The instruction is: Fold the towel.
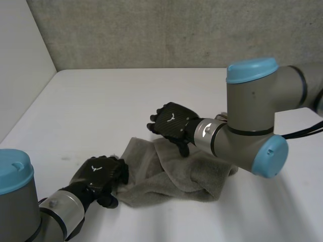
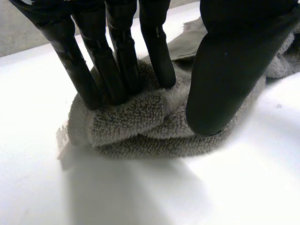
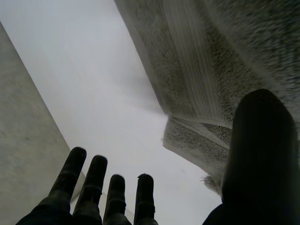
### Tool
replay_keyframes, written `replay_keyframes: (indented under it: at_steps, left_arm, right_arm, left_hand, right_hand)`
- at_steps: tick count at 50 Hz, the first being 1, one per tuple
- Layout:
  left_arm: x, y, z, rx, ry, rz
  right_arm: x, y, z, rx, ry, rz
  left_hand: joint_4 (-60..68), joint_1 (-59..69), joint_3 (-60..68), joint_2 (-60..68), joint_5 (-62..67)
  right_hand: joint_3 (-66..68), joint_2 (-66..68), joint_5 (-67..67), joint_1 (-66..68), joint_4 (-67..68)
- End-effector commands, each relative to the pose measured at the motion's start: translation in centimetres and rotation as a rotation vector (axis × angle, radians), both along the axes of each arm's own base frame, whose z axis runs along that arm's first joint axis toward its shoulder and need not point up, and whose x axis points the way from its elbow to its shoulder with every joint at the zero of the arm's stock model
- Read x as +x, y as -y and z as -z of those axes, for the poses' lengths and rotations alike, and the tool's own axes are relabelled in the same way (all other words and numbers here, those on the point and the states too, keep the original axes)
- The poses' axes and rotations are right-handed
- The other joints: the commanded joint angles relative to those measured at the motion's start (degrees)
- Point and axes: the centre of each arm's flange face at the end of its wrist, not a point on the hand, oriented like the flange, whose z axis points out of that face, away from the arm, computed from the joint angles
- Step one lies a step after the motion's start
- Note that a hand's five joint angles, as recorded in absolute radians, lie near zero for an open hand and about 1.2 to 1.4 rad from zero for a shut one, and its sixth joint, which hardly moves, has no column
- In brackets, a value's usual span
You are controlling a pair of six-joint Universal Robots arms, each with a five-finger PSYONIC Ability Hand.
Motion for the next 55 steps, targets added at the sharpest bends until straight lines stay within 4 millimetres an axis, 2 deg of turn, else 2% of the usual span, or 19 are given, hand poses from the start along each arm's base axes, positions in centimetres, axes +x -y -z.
replay_keyframes:
  at_steps: [1,9,15,28,37,39,40,41,42,43,45,46,48,49,50,55]
  left_arm:
    - [0.7,0.3,0.3,0.013,0.006,-0.033]
    - [1.6,1.5,0.2,0.013,0.000,-0.082]
    - [1.7,1.5,0.2,0.014,-0.001,-0.084]
    - [1.7,1.4,0.4,0.021,0.001,-0.085]
    - [1.8,1.3,0.5,0.023,0.002,-0.085]
    - [1.8,1.3,0.5,0.023,0.002,-0.085]
    - [1.8,1.3,0.5,0.023,0.002,-0.085]
    - [1.8,1.3,0.5,0.023,0.002,-0.085]
    - [1.8,1.3,0.5,0.023,0.002,-0.085]
    - [1.8,1.3,0.5,0.023,0.002,-0.085]
    - [1.8,1.2,0.6,0.025,0.003,-0.086]
    - [1.8,1.2,0.6,0.025,0.003,-0.086]
    - [1.8,1.3,0.5,0.023,0.002,-0.085]
    - [1.8,1.3,0.5,0.023,0.002,-0.085]
    - [1.8,1.3,0.5,0.023,0.002,-0.085]
    - [1.8,1.3,0.5,0.021,0.001,-0.085]
  right_arm:
    - [1.0,0.8,2.5,-0.009,-0.019,-0.074]
    - [1.1,0.8,5.0,-0.061,-0.108,-0.128]
    - [1.0,0.7,6.4,-0.085,-0.153,-0.160]
    - [1.0,0.2,6.8,-0.091,-0.171,-0.185]
    - [1.3,-0.6,7.1,-0.083,-0.175,-0.204]
    - [1.2,-0.7,7.4,-0.079,-0.179,-0.202]
    - [1.2,-0.6,7.3,-0.083,-0.178,-0.200]
    - [1.2,-0.6,7.3,-0.083,-0.178,-0.200]
    - [1.3,-0.5,7.2,-0.091,-0.173,-0.197]
    - [1.3,-0.5,7.2,-0.091,-0.173,-0.197]
    - [1.6,0.0,6.9,-0.118,-0.149,-0.177]
    - [1.6,0.0,6.9,-0.118,-0.149,-0.176]
    - [1.8,0.8,5.9,-0.173,-0.117,-0.139]
    - [1.8,0.8,5.9,-0.174,-0.117,-0.139]
    - [1.8,1.3,5.2,-0.188,-0.098,-0.104]
    - [1.4,2.5,3.4,-0.177,-0.030,0.021]
  left_hand:
    - [2.8,2.6,2.7,2.7,2.8]
    - [2.1,1.9,2.1,2.1,2.1]
    - [2.1,1.9,2.1,2.1,2.1]
    - [1.8,1.6,1.7,1.7,1.8]
    - [1.8,1.6,1.7,1.7,1.8]
    - [1.8,1.6,1.7,1.7,1.8]
    - [1.8,1.6,1.7,1.7,1.8]
    - [1.8,1.6,1.7,1.7,1.8]
    - [1.8,1.6,1.7,1.7,1.8]
    - [1.8,1.6,1.7,1.7,1.8]
    - [1.8,1.6,1.7,1.7,1.8]
    - [1.8,1.6,1.7,1.7,1.8]
    - [1.8,1.6,1.7,1.7,1.8]
    - [1.8,1.6,1.7,1.7,1.8]
    - [1.8,1.6,1.7,1.7,1.8]
    - [2.1,1.9,2.1,2.1,2.1]
  right_hand:
    - [7.9,8.7,7.1,7.5,8.0]
    - [11.7,12.5,11.0,11.4,11.9]
    - [11.9,12.7,11.2,11.6,12.1]
    - [2.2,2.9,1.4,1.8,2.3]
    - [3.5,4.3,2.8,3.2,3.7]
    - [8.3,9.1,7.6,8.0,8.5]
    - [15.2,16.0,14.5,14.9,15.4]
    - [15.3,16.1,14.6,15.0,15.4]
    - [23.9,24.7,23.2,23.6,24.1]
    - [24.0,24.8,23.3,23.7,24.2]
    - [40.6,41.4,39.9,40.3,40.8]
    - [40.7,41.5,40.0,40.4,40.8]
    - [55.7,56.5,55.0,55.4,55.9]
    - [55.8,56.6,55.1,55.5,56.0]
    - [62.1,62.9,61.4,61.8,62.3]
    - [62.5,63.3,61.8,62.2,62.7]
